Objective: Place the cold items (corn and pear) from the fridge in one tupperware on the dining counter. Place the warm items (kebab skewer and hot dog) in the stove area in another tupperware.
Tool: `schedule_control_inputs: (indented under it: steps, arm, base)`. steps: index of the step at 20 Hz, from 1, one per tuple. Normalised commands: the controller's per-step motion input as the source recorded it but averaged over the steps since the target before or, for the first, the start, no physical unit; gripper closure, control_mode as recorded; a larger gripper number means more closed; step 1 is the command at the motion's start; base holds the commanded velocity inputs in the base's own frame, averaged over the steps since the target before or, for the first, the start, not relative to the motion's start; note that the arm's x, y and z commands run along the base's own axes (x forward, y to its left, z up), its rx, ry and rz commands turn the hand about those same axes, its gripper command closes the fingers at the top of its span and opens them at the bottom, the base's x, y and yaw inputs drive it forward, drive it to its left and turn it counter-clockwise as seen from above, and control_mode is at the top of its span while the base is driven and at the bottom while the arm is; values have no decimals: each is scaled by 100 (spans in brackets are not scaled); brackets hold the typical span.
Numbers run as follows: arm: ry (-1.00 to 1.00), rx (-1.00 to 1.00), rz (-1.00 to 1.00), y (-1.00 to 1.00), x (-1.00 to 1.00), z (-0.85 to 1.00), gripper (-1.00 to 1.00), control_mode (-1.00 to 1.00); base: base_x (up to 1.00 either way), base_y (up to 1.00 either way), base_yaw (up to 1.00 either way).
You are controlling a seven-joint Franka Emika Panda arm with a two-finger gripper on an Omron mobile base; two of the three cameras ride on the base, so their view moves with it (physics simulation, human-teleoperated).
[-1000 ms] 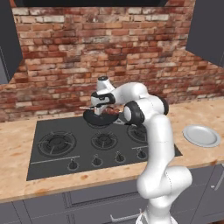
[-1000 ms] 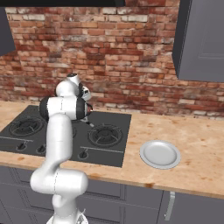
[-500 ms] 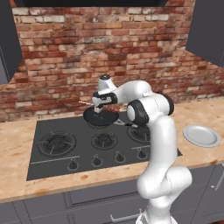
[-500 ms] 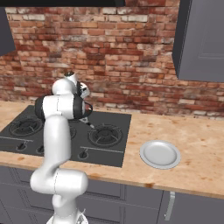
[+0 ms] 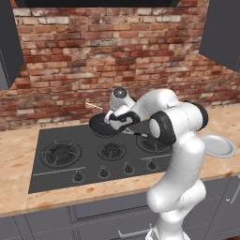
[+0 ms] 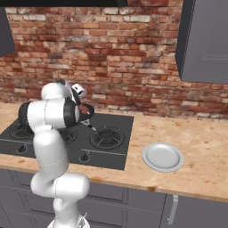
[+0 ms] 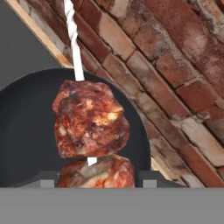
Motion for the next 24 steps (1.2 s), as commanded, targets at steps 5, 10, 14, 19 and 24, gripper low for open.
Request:
schedule_control_inputs:
  steps: [5,10,14,19,24]
  arm:
    - [-6,0,0,0,-45,83,100,-100]
    - [5,-3,0,3,-18,83,100,-100]
    - [0,-1,0,0,-59,35,100,-100]
    - [0,2,0,-5,-80,40,100,-100]
    - [0,0,0,-26,-81,37,100,-100]
  base:
    - [0,0,0]
    - [0,0,0]
    - [0,0,0]
    - [0,0,0]
    - [0,0,0]
